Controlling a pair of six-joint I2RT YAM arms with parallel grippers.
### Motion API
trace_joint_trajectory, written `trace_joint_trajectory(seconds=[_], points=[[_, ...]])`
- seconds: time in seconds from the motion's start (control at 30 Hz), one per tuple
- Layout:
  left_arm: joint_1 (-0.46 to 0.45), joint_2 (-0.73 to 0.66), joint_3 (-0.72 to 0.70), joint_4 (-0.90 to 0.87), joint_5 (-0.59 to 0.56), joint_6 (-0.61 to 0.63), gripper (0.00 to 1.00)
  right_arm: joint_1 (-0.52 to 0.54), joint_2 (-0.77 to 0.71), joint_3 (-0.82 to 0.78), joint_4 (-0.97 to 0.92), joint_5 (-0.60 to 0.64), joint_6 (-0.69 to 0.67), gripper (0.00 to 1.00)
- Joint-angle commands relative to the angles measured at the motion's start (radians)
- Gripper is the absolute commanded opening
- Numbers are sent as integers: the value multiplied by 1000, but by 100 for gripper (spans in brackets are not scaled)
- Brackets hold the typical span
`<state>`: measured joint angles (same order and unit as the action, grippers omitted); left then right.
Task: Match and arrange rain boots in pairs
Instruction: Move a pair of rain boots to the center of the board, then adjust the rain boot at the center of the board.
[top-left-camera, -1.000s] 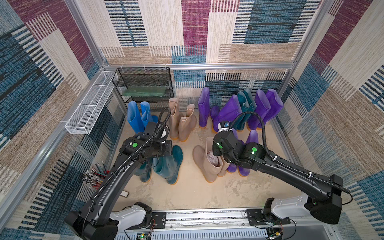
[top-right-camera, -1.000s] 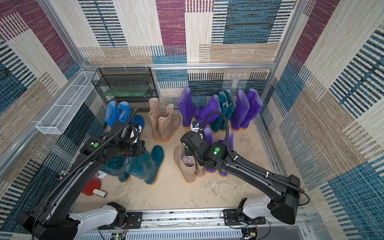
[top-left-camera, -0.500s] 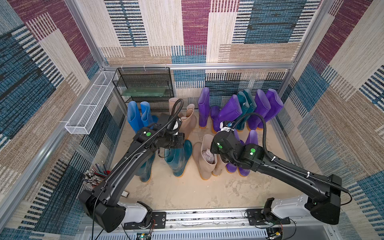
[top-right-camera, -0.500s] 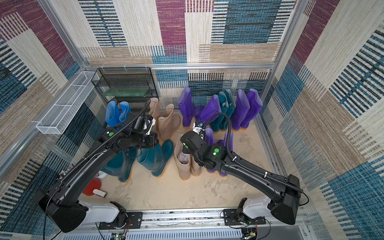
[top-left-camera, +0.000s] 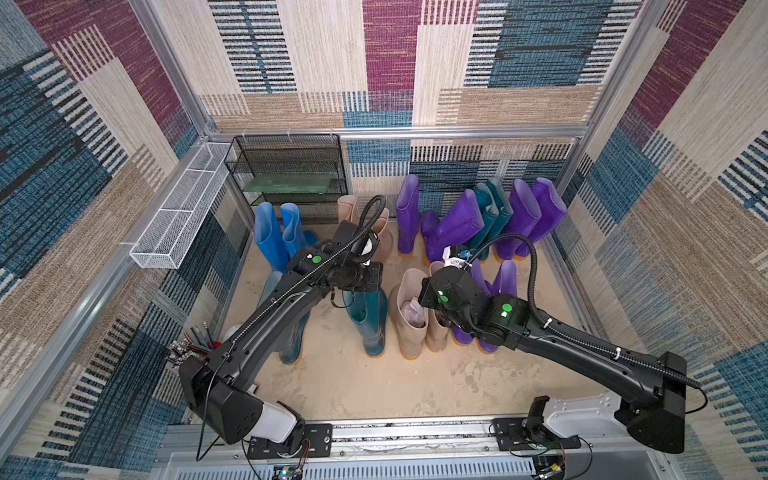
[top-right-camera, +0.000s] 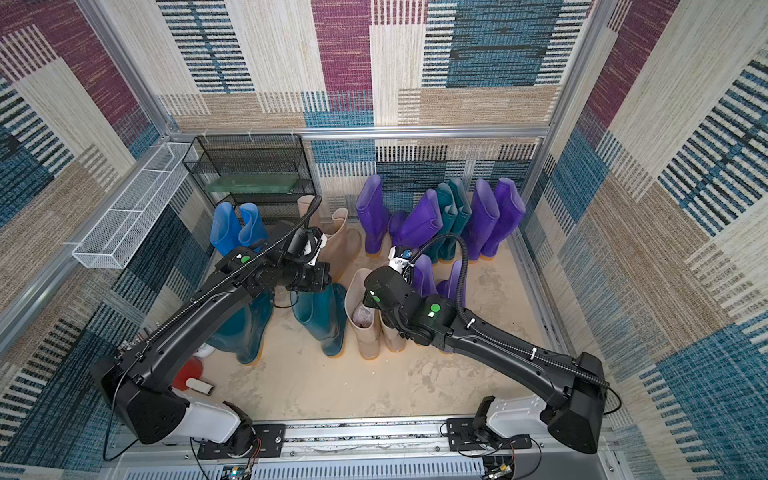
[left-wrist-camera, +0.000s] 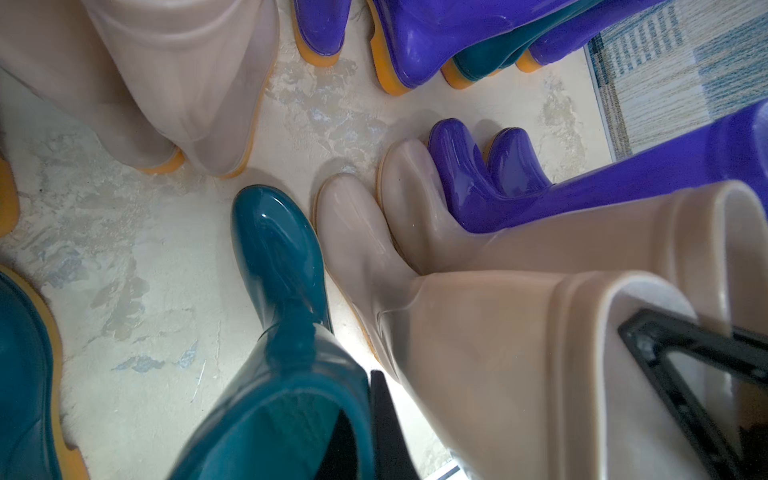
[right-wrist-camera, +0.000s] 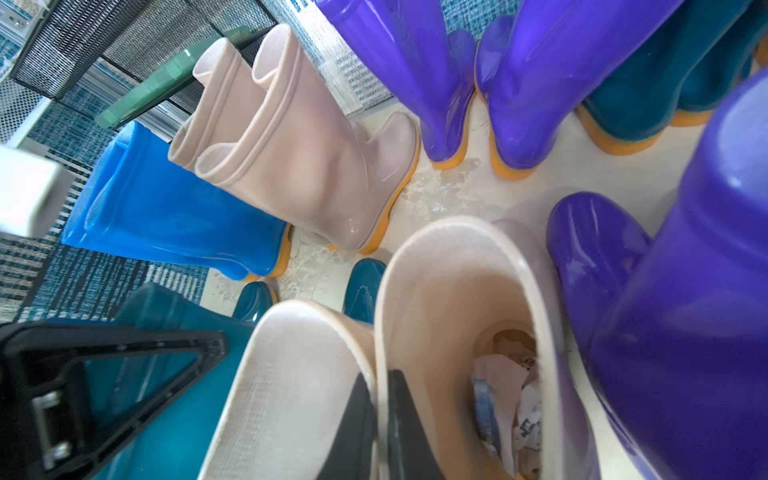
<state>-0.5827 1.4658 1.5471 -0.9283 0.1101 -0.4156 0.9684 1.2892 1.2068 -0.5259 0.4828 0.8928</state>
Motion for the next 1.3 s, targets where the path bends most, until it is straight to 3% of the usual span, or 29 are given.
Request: trace_joint_trajectory(seconds=[0.0, 0.07, 0.13, 0.23, 0.33, 0.5, 0.63, 0.77, 0.9, 1.0, 1.03, 1.13, 1.2, 1.27], points=[[-2, -4, 3, 68, 4, -41, 0, 1, -25, 5, 129, 31, 8, 45], [-2, -1, 16, 53, 1, -37, 0, 1, -45, 3, 106, 52, 4, 66], [-2, 0, 21, 47, 6, -37, 0, 1, -75, -1, 84, 78, -12, 77], [-3, 5, 25, 48, 20, -47, 0, 1, -125, -3, 35, 142, -53, 82], [-7, 6, 25, 42, 17, -57, 0, -7, -182, -5, 27, 194, -220, 85], [-12, -24, 11, 36, -22, -89, 0, -154, -224, 85, -247, 226, -297, 87], [-20, -60, -8, 32, -66, -120, 0, -374, -289, 49, -328, 100, -356, 88], [-34, -72, -5, 32, -78, -119, 0, -575, -335, -36, -289, -137, -453, 95], [-45, -47, -11, 28, -91, -123, 0, -666, -347, -88, -251, -261, -494, 95], [-52, -17, -16, 30, -88, -134, 0, -704, -347, -123, -217, -322, -510, 85], [-52, -9, -18, 29, -87, -138, 0, -717, -344, -132, -206, -345, -517, 75], [-54, 4, -21, 39, -74, -146, 0, -735, -330, -138, -185, -371, -540, 33], [-56, 7, -20, 46, -64, -146, 13, -738, -321, -128, -172, -376, -574, 14], [-57, 11, -12, 50, -56, -144, 16, -737, -311, -108, -165, -380, -601, 1]])
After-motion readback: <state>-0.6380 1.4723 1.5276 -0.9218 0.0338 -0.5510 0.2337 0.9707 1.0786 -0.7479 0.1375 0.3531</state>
